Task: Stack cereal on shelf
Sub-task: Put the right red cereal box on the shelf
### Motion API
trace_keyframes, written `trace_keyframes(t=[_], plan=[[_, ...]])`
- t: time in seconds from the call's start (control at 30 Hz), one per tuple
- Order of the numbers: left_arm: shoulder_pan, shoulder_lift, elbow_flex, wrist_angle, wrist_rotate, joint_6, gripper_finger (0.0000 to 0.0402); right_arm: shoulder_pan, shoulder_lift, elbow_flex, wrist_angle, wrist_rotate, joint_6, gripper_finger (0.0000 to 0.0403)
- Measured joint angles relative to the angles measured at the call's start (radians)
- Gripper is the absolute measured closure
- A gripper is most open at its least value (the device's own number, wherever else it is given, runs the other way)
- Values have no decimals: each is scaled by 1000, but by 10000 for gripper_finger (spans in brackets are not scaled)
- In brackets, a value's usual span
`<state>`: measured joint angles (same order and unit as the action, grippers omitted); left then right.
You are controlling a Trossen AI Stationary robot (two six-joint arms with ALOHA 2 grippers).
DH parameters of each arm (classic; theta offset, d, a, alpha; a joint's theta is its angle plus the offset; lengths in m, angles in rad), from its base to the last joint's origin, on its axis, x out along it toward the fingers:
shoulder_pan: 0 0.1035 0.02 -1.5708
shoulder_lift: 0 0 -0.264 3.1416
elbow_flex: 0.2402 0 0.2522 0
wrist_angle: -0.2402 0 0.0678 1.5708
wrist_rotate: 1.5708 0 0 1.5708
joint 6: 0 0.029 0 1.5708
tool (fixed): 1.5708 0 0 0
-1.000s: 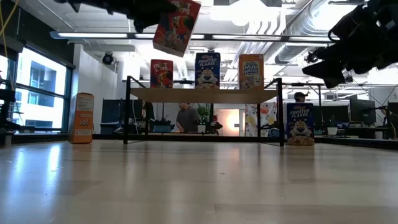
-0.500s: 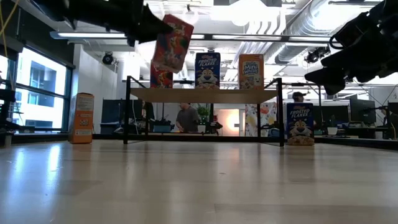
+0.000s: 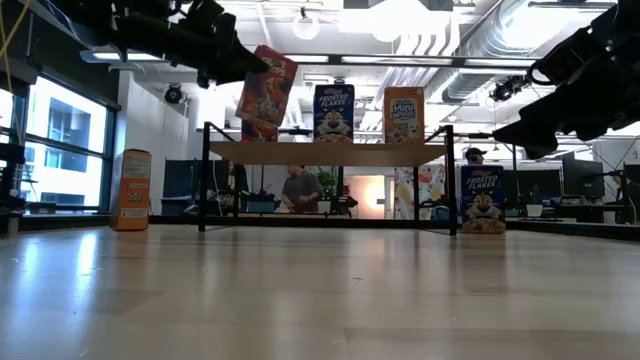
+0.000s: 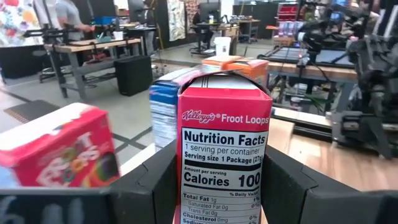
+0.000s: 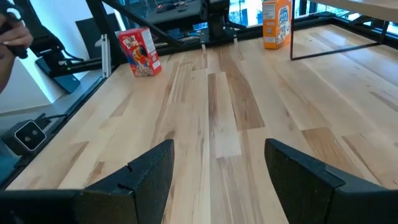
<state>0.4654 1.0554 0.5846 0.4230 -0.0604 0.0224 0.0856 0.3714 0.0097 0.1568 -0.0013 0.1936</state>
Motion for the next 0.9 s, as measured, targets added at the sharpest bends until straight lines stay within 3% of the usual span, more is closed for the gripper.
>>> trace_keyframes(t=[0.4,0.9], plan=[[148,1,0,-8,210,-45,232,0,0,0,-3,0,0,159],[228,62,1,-8,343,1,232,0,0,-1,-3,1,0,159]])
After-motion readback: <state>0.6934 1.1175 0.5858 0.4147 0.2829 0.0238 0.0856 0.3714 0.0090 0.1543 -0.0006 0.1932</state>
